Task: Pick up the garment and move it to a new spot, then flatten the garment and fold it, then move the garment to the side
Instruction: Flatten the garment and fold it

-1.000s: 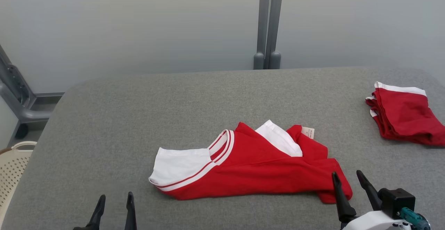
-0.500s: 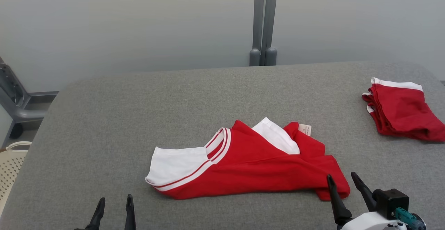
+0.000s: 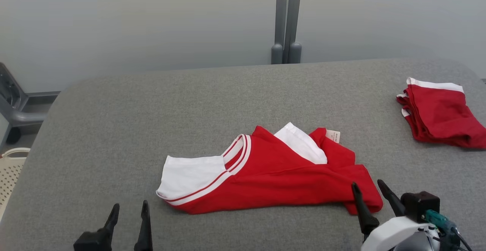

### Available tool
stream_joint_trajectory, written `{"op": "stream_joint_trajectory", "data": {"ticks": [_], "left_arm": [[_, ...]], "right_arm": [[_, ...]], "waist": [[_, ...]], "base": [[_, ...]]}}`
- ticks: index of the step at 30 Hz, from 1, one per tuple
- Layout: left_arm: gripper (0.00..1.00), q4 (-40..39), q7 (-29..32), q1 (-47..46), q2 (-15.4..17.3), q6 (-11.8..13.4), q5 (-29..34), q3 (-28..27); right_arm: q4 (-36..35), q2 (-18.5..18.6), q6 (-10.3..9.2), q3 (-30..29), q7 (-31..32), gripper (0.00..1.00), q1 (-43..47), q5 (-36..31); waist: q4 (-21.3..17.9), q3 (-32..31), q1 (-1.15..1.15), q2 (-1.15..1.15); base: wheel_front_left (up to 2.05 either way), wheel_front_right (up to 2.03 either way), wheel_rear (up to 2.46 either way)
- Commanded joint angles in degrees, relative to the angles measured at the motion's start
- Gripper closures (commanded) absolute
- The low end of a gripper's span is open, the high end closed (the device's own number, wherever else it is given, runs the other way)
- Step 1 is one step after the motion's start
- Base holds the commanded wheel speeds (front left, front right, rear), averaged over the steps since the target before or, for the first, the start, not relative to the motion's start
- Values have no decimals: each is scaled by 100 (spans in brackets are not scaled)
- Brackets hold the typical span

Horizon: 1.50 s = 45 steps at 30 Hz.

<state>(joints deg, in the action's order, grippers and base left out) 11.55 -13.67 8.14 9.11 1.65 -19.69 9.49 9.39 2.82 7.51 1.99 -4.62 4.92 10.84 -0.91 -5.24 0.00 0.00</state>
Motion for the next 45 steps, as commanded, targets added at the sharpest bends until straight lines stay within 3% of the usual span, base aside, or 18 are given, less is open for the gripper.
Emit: {"op": "stream_joint_trajectory", "data": {"ticks": [1, 5, 9, 14, 19, 29, 42, 44, 45], "left_arm": [[0, 74, 167, -264, 53, -71, -39, 57], [0, 201, 635, -714, 79, -172, -59, 184], [0, 480, 1322, -1427, 129, -269, -148, 275], [0, 833, 2134, -2361, 141, -213, -172, 343], [0, 1312, 2942, -3087, 207, -68, -114, 413], [0, 1704, 3867, -3711, 344, 140, -125, 448], [0, 1889, 4333, -3996, 440, 259, -146, 520], [2, 1908, 4371, -4018, 442, 269, -157, 523], [7, 1920, 4384, -4040, 441, 265, -159, 535]], "right_arm": [[-20, 17, -5, 48, 233, 0, -142, 133], [-109, 17, -2, 351, 933, 0, -394, 52], [-314, 331, -5, 587, 1953, 0, -778, 163], [-625, 826, -5, 815, 3213, 0, -1394, 386], [-784, 1200, -5, 940, 3929, 0, -1873, 555], [-975, 1492, -5, 773, 4183, 0, -2196, 651], [-1049, 1521, -5, 758, 4151, 0, -2310, 580], [-1052, 1525, -5, 759, 4147, 0, -2317, 582], [-1052, 1528, -5, 753, 4143, 0, -2322, 582]], "waist": [[-9, 85, 0, 0], [-17, 228, 0, 0], [-27, 481, 0, 0], [-107, 1007, 0, 0], [-205, 1416, 0, 0], [-356, 1789, 0, 0], [-442, 2135, 0, 0], [-443, 2162, 0, 0], [-440, 2183, 0, 0]], "base": [[0, 0, 0], [0, 0, 0], [0, 0, 0], [0, 0, 0], [0, 0, 0], [0, 0, 0], [0, 0, 0], [0, 0, 0], [0, 0, 0]]}}
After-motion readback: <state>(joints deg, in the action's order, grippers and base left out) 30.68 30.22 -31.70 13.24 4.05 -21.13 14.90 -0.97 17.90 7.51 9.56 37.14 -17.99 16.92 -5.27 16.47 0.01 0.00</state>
